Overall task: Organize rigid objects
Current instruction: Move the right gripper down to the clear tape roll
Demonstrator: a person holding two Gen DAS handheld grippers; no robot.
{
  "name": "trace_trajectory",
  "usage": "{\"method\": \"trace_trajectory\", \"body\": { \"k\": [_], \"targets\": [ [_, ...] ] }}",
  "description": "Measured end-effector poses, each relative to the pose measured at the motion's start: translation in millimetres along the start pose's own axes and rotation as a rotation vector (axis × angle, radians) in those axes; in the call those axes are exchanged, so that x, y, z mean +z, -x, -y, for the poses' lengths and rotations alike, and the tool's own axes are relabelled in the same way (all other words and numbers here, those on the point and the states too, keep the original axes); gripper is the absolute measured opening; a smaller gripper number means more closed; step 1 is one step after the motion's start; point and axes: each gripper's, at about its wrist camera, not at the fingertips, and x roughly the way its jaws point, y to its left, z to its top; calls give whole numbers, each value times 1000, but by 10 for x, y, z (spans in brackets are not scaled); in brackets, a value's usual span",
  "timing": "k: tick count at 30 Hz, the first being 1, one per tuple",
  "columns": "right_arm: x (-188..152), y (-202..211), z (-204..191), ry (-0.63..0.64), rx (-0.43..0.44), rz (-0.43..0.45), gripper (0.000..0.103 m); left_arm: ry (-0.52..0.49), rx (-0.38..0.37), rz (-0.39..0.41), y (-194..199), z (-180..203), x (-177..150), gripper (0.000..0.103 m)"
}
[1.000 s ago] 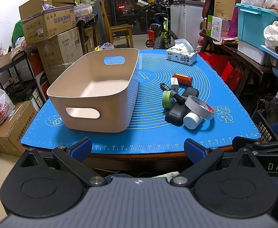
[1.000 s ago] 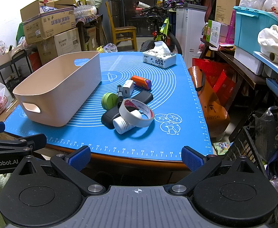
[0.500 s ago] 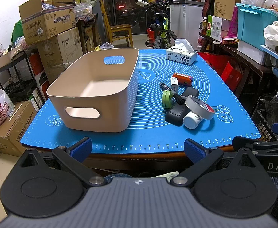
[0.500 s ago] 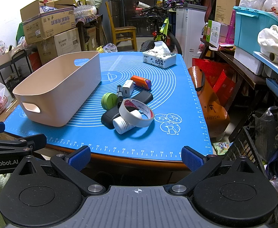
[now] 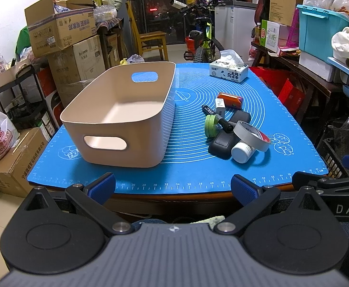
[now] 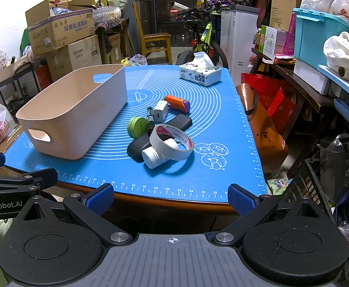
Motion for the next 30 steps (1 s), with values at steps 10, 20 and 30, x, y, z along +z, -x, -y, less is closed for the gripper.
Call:
{"method": "trace_trajectory", "body": {
  "k": [10, 20, 30],
  "targets": [
    [103, 21, 30, -38, 21, 3, 100, 19, -24, 22, 88, -99, 182, 101],
    [550, 77, 78, -77, 37, 51, 100, 70, 10, 83, 134, -443, 811, 102],
    [1040, -157, 44, -71, 68, 77, 100, 72, 48, 111, 31, -837, 1265, 102]
  ]
}}
